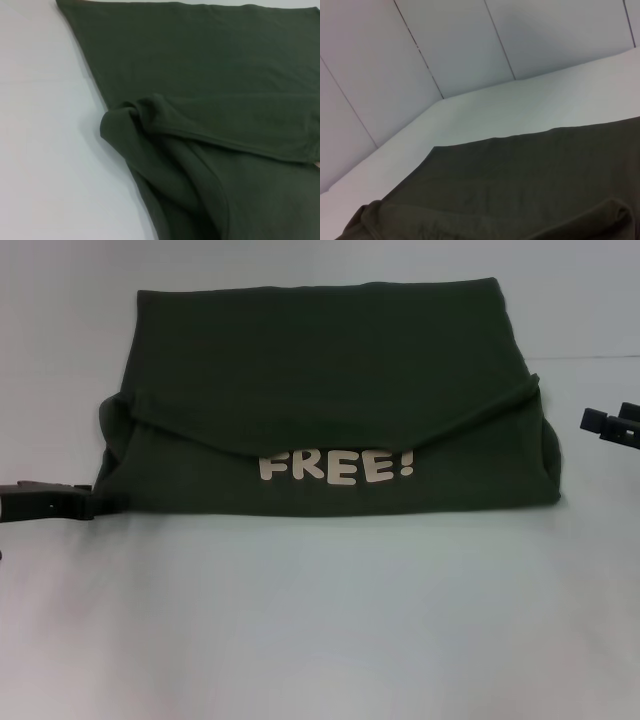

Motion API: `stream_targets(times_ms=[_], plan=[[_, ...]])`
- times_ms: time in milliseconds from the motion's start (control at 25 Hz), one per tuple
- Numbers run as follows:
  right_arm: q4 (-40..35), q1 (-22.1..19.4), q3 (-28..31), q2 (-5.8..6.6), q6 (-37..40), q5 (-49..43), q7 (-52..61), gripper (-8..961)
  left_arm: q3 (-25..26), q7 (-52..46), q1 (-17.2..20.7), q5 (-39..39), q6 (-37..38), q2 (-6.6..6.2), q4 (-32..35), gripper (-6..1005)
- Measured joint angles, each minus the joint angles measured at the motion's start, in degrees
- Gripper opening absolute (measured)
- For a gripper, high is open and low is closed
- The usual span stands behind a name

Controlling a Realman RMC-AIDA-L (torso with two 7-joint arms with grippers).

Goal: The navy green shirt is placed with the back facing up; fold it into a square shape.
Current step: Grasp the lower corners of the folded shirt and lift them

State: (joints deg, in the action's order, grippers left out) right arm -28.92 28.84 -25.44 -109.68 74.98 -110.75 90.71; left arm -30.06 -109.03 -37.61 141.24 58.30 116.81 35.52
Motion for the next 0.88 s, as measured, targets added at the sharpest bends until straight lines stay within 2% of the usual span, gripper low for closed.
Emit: stream_targets(times_ms=[560,800,880], plan=[[0.09,0.03,-0.44,-0.08,-0.64,0.0,0.0,932,-1.53,0.16,-0.44,0.0,-0.5,0.24,-0.36,612],[0.09,0.15,-1.03,-0.1,-1.32,-0.06,0.0,932,-1.59,-0.56,-1.09,0.35,-0.76,0.02,-0.8,535],[0.09,0.18,-1.55,-0.17,-1.48,-0.09,0.0,931,-1.58,-0.89,-1.16,0.84,-0.76,-0.01,-0.81,459]])
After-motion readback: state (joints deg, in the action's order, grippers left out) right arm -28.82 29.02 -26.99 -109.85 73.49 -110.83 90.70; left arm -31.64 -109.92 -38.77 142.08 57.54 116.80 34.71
